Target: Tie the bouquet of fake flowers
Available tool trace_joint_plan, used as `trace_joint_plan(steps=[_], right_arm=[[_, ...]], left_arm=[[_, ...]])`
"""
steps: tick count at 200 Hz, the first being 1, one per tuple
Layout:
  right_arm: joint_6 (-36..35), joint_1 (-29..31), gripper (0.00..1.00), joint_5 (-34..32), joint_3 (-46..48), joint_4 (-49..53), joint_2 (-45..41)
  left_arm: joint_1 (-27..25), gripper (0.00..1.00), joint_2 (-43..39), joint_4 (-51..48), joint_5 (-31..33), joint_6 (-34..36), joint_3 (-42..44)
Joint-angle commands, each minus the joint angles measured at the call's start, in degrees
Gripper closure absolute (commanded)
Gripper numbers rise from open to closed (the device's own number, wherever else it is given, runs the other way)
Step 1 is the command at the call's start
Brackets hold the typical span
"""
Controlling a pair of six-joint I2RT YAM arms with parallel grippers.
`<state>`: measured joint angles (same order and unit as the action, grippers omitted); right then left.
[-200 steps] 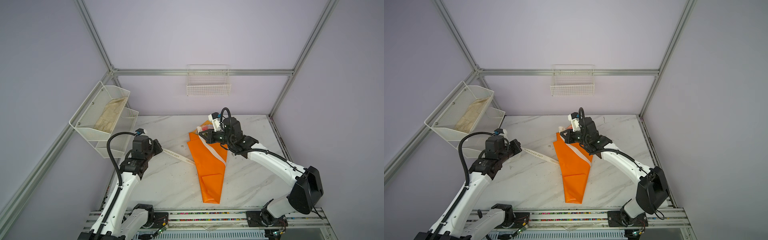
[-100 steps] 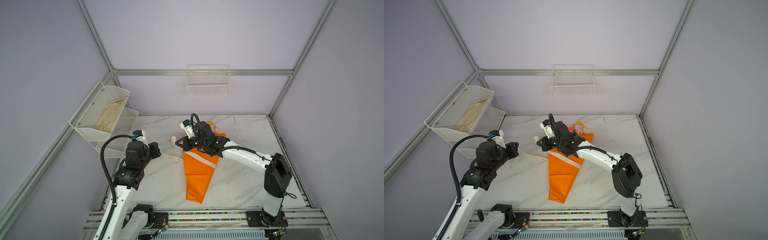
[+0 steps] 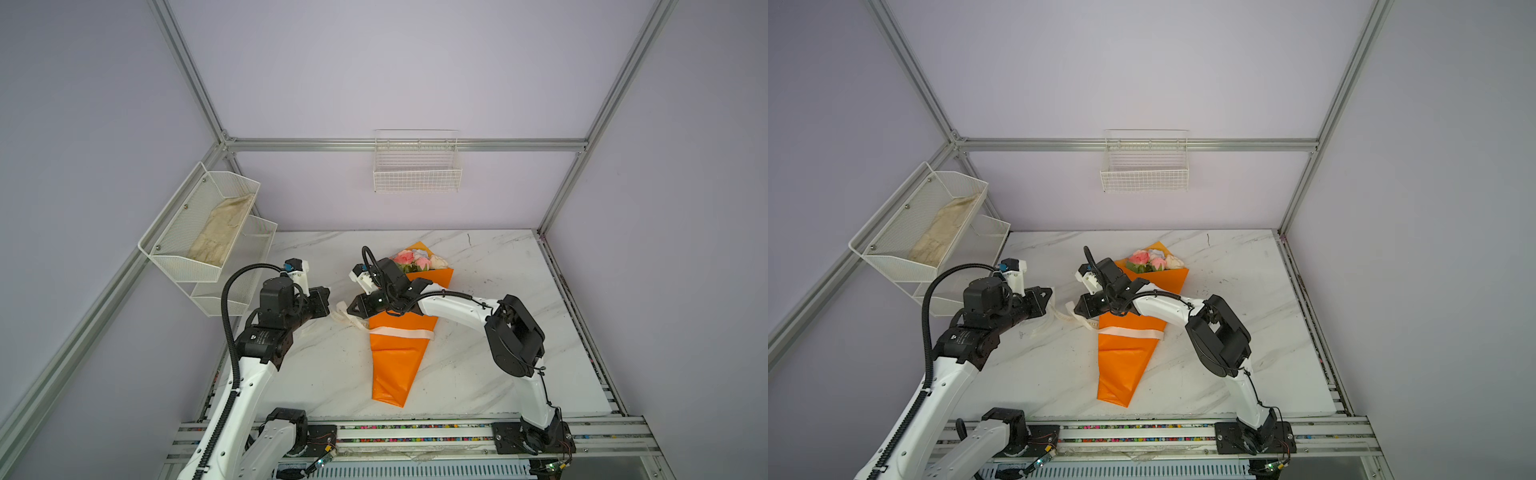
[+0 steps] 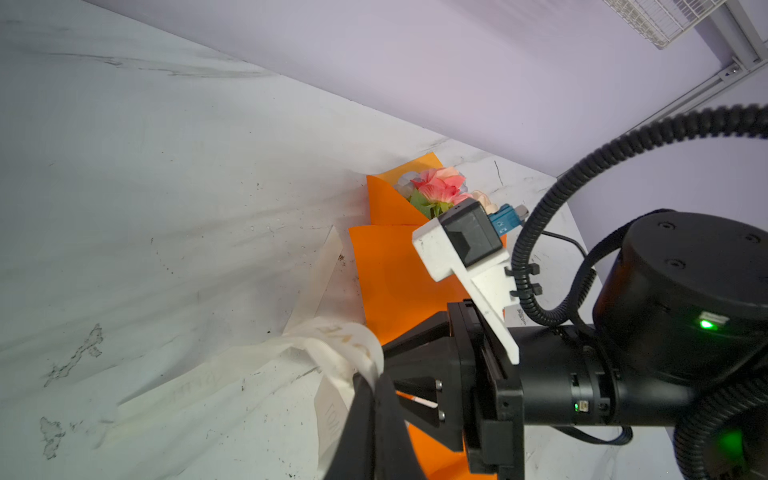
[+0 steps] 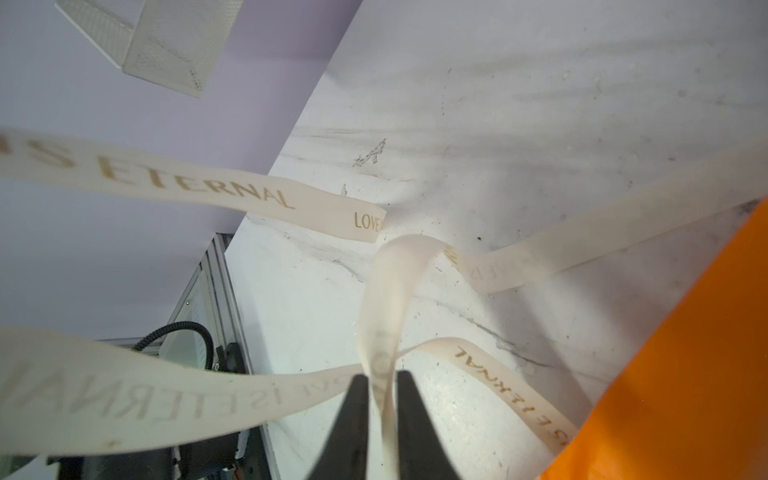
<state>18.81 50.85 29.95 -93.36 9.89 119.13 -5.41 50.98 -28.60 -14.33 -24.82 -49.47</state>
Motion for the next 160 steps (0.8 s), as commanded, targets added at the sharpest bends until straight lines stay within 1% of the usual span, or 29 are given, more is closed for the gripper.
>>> trace_joint_plan(steps=[1, 10, 17, 30, 42, 54, 68, 77, 93, 120, 144, 160], right_arm=[[-2.4, 0.2, 0.63, -5.1, 3.1, -0.2, -7.0], [-1.9, 0.0, 0.53, -8.0, 6.1, -1.3, -10.4], [-1.4, -0.4, 0.49, -9.7, 8.3, -2.0, -12.7], [-0.1, -0.9, 0.45, -12.7, 12.2, -2.6, -16.8], [0.9, -1.1, 0.46, -14.8, 16.1, -2.7, -20.5], [2.7, -1.1, 0.51, -13.2, 21.0, -5.1, -24.3], [6.0, -0.1, 0.64, -6.1, 27.1, -10.7, -27.7], [8.0, 1.4, 0.73, -4.8, 29.9, -13.3, -28.8], [8.4, 5.9, 0.79, -6.4, 31.5, -13.4, -28.2], [8.8, 11.1, 0.87, -9.7, 29.4, -11.6, -21.0], [10.1, 12.8, 0.89, -11.5, 27.2, -13.8, -14.7], [9.2, 13.2, 0.90, -14.2, 24.2, -10.3, -10.4]], left_arm=[[-0.4, 1.00, 1.3, 2.8, -4.0, 2.9, -1.3], [-0.6, 1.00, 2.2, 2.9, -4.8, 3.4, -1.9], [-0.8, 1.00, 2.9, 3.0, -5.2, 3.8, -2.5], [-1.5, 1.00, 4.5, 3.0, -5.7, 4.6, -3.5], [-2.2, 1.00, 5.9, 3.1, -5.2, 4.9, -4.3], [-2.8, 1.00, 7.2, 2.9, -5.2, 5.3, -4.9], [-3.2, 1.00, 8.2, 3.0, -4.6, 5.2, -5.1], [-3.4, 1.00, 8.6, 3.0, -4.1, 5.0, -5.0], [-3.5, 1.00, 8.8, 2.9, -3.1, 4.5, -4.7], [-3.5, 1.00, 8.6, 2.9, -1.7, 3.6, -3.9], [-3.5, 1.00, 8.6, 2.8, -1.2, 3.1, -3.4], [-3.5, 1.00, 8.6, 2.7, -1.6, 2.8, -3.1]])
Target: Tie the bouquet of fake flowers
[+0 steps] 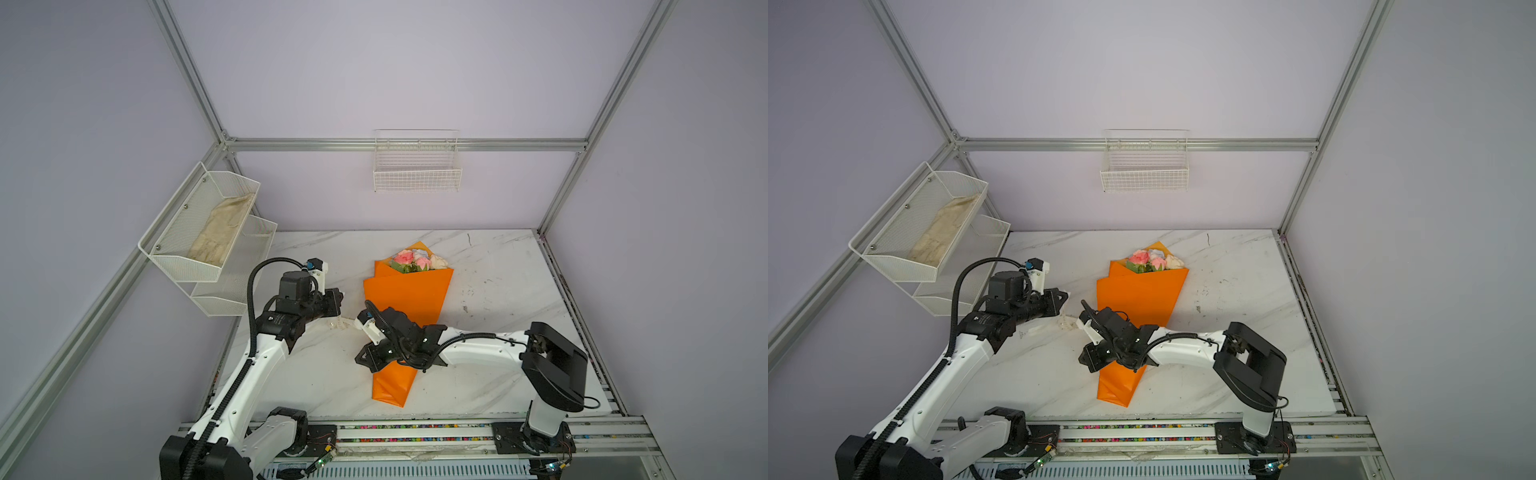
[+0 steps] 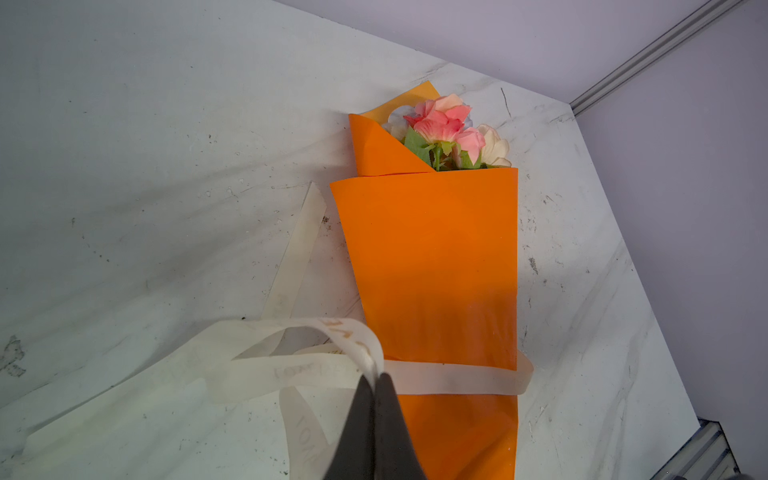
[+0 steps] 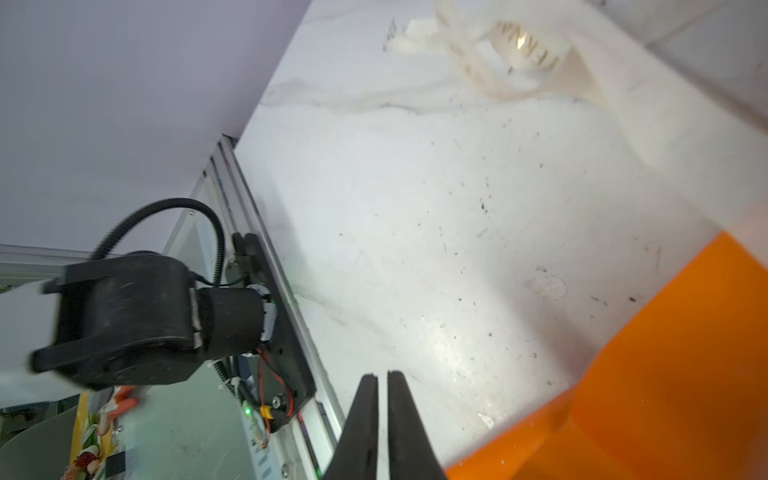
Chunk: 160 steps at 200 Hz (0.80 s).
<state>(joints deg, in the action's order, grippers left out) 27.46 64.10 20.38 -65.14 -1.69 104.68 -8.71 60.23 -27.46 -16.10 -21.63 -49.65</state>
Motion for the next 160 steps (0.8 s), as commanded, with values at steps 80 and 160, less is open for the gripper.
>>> trace_joint_plan(steps=[80, 160], right_arm=[[-5.6, 0.1, 0.90, -11.8, -0.1, 14.0, 5.9], [-7.5, 0.0, 0.78, -9.5, 0.0, 13.2, -5.2]], left_arm=[[-0.2, 1.00, -0.1, 2.1, -2.6, -1.7, -2.6], [-5.0, 1.00, 1.6, 5.9, -5.2, -1.7, -1.2]])
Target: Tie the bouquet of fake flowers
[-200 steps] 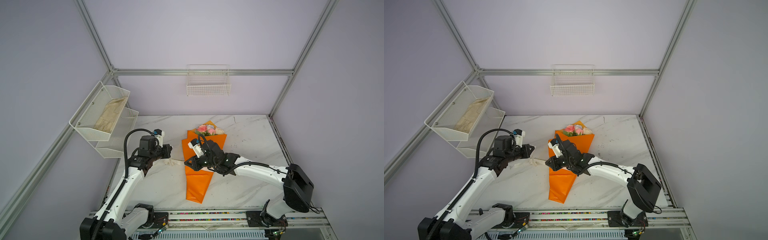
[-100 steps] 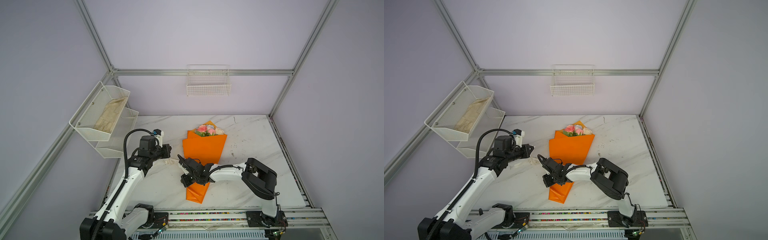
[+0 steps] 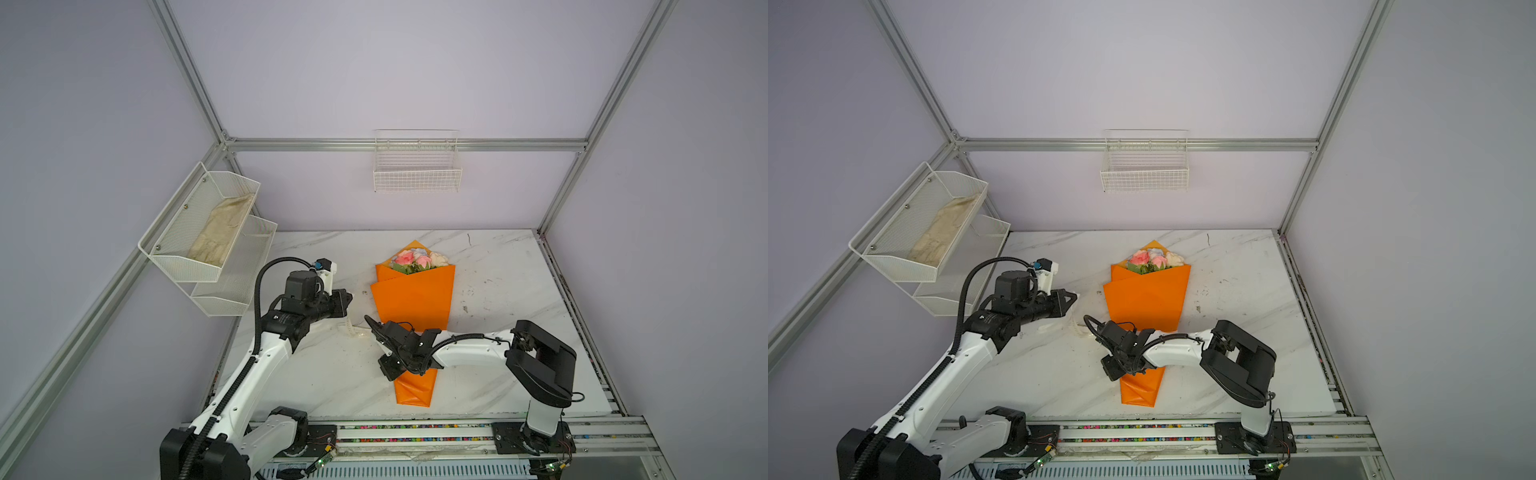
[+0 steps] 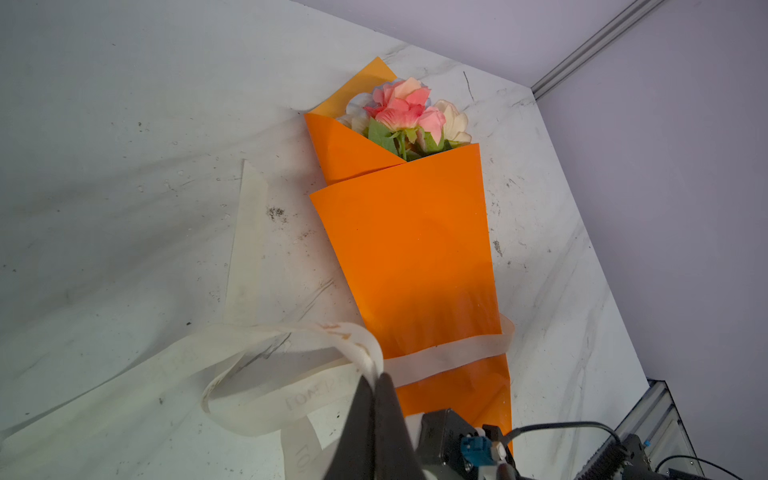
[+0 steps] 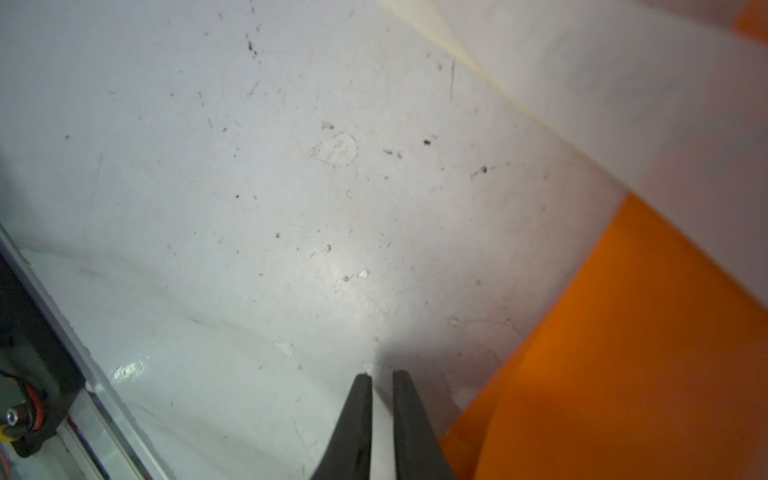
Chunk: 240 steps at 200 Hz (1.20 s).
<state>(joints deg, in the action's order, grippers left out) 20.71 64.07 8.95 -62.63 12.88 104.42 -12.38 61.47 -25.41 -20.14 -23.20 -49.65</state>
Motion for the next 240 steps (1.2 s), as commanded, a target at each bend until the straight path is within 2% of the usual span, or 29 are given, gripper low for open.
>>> trace_joint_plan(steps=[1, 32, 58, 77, 98, 126, 153, 211, 229, 240], right_arm=[[-0.6, 0.0, 0.77, 1.8, -2.5, -1.6, -5.2], [3.6, -4.7, 0.71, -1.0, -1.8, -6.8, -13.1], [6.2, -12.7, 0.61, 5.5, 0.6, -14.0, -16.3], [1.7, -13.3, 0.51, 3.1, 2.9, -21.0, -17.1], [-7.1, -13.3, 0.46, 3.9, 5.8, -31.1, -14.9], [-20.0, -13.2, 0.44, 11.0, 10.0, -47.4, -11.3], [-26.3, -13.2, 0.44, 9.5, 8.9, -52.9, -6.5], [-25.0, -13.0, 0.44, 8.9, 3.2, -61.5, 3.8], [-23.7, -12.9, 0.48, 11.0, 1.1, -63.3, 6.6], [-23.2, -12.7, 0.54, 11.4, 0.5, -64.5, 7.8]], left_arm=[[-1.4, 1.00, 0.4, 3.8, -1.1, -0.1, -1.3], [-1.9, 1.00, 0.6, 3.9, -1.2, 1.7, -1.4], [-1.9, 1.00, 0.3, 4.0, -3.8, 4.2, -1.8], [-2.0, 1.00, 0.0, 4.0, -5.1, 5.0, -1.9], [-2.0, 1.00, 0.0, 3.9, -6.2, 5.2, -2.2], [-2.0, 1.00, 0.4, 3.8, -7.4, 5.2, -2.3], [-2.1, 1.00, 0.1, 3.7, -8.1, 5.0, -2.3], [-2.1, 1.00, -0.3, 3.7, -8.9, 4.8, -2.3], [-2.1, 1.00, -0.3, 3.7, -9.3, 4.7, -2.6], [-2.1, 1.00, -0.3, 3.7, -9.3, 4.8, -2.6]])
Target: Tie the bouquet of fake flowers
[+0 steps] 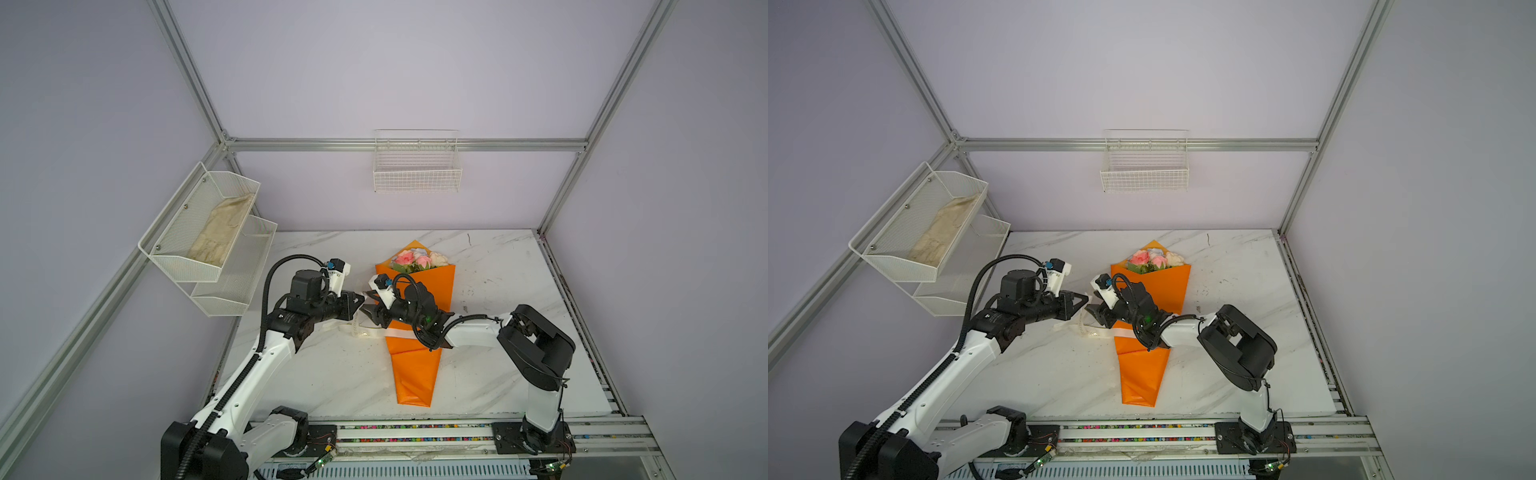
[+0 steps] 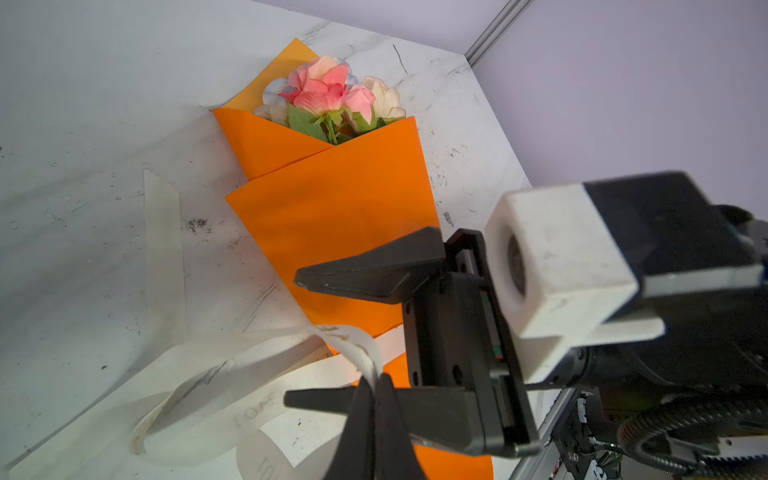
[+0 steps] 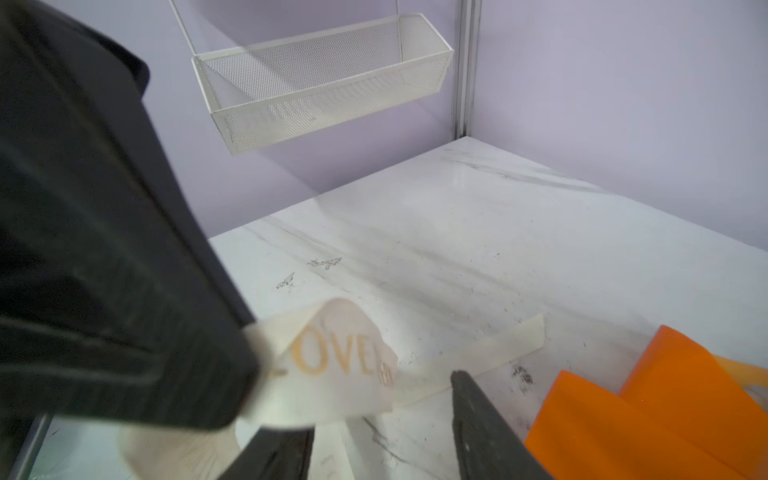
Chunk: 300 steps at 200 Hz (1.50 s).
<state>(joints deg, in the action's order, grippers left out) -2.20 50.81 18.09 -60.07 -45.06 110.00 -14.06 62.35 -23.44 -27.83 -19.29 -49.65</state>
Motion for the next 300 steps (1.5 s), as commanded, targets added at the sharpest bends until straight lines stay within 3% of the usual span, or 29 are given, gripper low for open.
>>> trace_joint_plan(steps=[1, 15, 39, 58, 83, 89, 97, 111, 143, 176, 207, 243, 269, 300], right_arm=[[-0.3, 0.5, 0.55, 2.2, -2.0, -6.7, 2.3], [0.8, 0.8, 0.78, -2.3, -1.3, -8.3, 2.3], [1.0, 0.7, 0.99, -8.9, 2.5, -8.7, -1.8], [0.2, 0.7, 1.00, -15.4, 4.7, -3.9, -7.3], [-1.7, 0.7, 1.00, -26.1, 5.1, 9.5, -15.3], [-1.7, 0.7, 1.00, -29.1, 5.7, 11.8, -17.2], [-1.3, 0.7, 1.00, -32.6, 5.8, 15.8, -19.5], [0.9, 0.6, 1.00, -39.4, 4.5, 24.3, -22.7], [3.1, 0.3, 1.00, -51.2, -2.0, 44.0, -25.0], [7.0, -1.6, 1.00, -54.1, -8.4, 57.5, -21.9], [13.7, -6.9, 1.00, -50.7, -11.0, 65.4, -18.9], [15.4, -14.2, 1.00, -38.6, -9.2, 65.1, -21.9], [16.0, -14.3, 1.00, -37.4, -9.8, 66.0, -21.5], [16.6, -14.6, 1.00, -36.3, -9.5, 65.4, -21.8]], left_arm=[[-0.4, 1.00, -1.2, 1.8, -1.6, 0.9, -2.6], [-0.4, 1.00, -1.6, 1.3, -0.7, 0.9, -2.8], [-0.4, 1.00, -2.7, 0.9, 2.5, 0.8, -2.4], [-0.4, 1.00, -2.7, 0.9, 3.8, 0.9, -2.0], [-0.4, 1.00, -0.9, 0.5, 3.3, 0.9, -2.8], [-0.4, 0.87, -0.4, 0.4, 3.5, 0.7, -3.0], [-0.4, 0.62, 0.2, 0.1, 4.1, 0.4, -3.6], [-0.4, 0.39, 0.8, 0.0, 4.7, 0.0, -4.4], [-1.2, 0.34, 0.7, 1.3, 5.6, 0.2, -5.2], [-6.6, 0.44, 2.1, 2.4, 6.0, 6.4, -5.7], [-13.2, 0.53, 4.2, 5.2, 3.7, 17.1, -3.9], [-20.2, 0.47, 10.6, 5.2, 4.4, 29.7, -3.7], [-24.9, 0.44, 16.9, 2.7, 10.0, 37.4, -6.6], [-26.5, 0.44, 23.0, 2.8, 17.6, 39.1, -8.9]])
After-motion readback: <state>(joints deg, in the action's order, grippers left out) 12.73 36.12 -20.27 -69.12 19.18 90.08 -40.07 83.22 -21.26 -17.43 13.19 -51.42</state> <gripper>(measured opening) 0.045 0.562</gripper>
